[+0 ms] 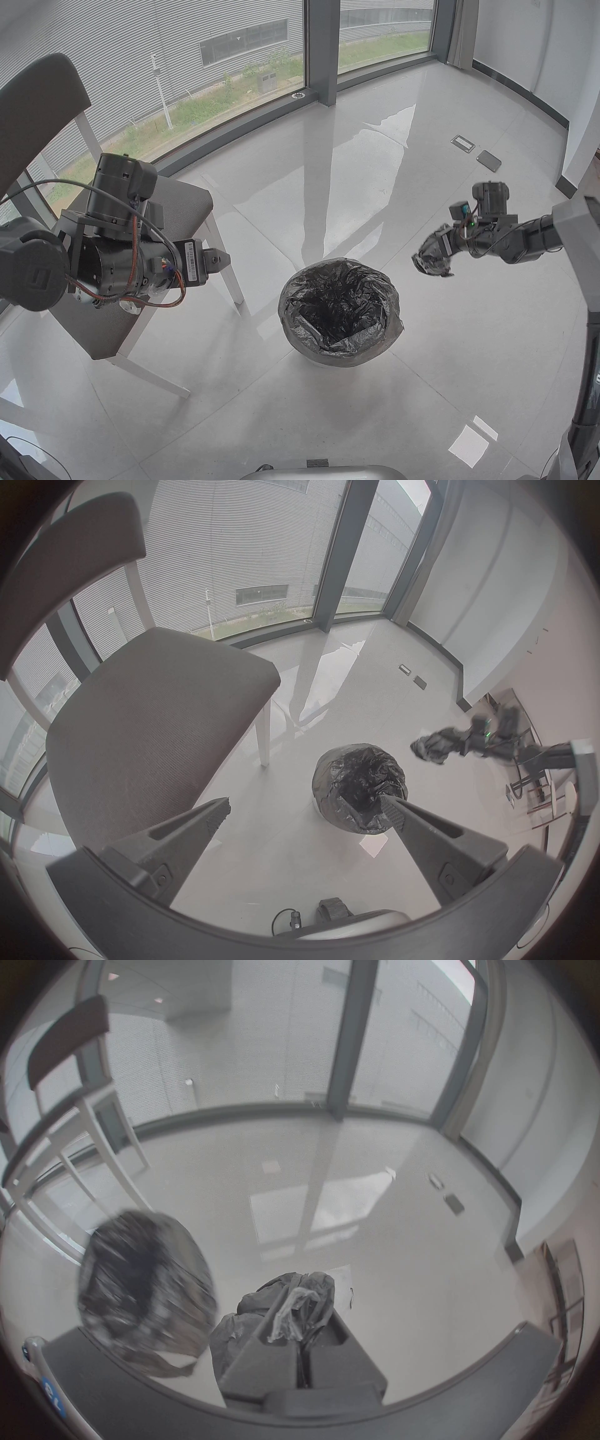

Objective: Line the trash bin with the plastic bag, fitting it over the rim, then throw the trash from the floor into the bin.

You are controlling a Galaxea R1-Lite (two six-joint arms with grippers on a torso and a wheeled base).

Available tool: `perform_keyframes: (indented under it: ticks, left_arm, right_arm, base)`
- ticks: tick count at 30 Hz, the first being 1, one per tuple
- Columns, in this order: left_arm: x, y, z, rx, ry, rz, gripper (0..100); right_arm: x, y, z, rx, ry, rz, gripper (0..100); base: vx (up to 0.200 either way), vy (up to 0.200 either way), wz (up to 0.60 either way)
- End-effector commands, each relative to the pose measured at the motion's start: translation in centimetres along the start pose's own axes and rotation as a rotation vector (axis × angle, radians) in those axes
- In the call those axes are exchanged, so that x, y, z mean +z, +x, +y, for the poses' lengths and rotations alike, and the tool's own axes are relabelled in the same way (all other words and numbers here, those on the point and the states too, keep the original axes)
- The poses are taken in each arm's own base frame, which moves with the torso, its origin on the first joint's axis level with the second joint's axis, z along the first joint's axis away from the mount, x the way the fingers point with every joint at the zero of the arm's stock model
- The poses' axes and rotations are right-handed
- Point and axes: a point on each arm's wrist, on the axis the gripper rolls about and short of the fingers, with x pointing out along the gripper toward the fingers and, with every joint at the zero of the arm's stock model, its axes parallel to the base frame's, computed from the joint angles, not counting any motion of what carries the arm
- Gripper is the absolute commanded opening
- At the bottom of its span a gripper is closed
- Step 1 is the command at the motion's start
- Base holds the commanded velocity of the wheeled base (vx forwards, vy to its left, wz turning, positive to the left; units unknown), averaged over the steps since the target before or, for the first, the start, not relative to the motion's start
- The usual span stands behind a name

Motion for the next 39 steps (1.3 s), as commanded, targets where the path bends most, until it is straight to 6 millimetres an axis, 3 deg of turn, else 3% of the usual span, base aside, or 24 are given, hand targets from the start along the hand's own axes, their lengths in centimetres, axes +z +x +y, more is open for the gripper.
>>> perform_keyframes:
  ticks: [1,5,13,19,23,39]
  left_arm:
    - [-1.4,0.3,0.8,0.025,0.008,0.038,100]
    - [-1.8,-0.4,1.8,0.045,-0.005,0.036,100]
    - [-1.2,-1.6,3.4,0.073,-0.045,-0.003,100]
    - [-0.8,-1.6,3.3,0.063,-0.045,-0.031,100]
    - [-0.8,-1.7,3.3,0.059,-0.040,-0.039,100]
    - [-0.3,-1.7,3.8,0.072,-0.052,-0.062,100]
  right_arm:
    - [8.1,-8.6,8.4,0.186,-0.029,-0.228,0]
    - [6.6,-8.8,13.9,0.333,0.033,-0.156,0]
    - [4.3,-7.6,16.8,0.400,0.002,-0.062,0]
    - [2.1,-6.7,17.2,0.406,-0.005,0.018,0]
    - [1.0,-4.9,17.0,0.392,0.004,0.049,0]
    - [-3.8,4.3,16.5,0.348,0.029,0.157,0]
  base:
    - [0.000,0.000,0.00]
    - [0.000,0.000,0.00]
    - [0.000,0.000,0.00]
    - [0.000,0.000,0.00]
    - [0.000,0.000,0.00]
    - [0.000,0.000,0.00]
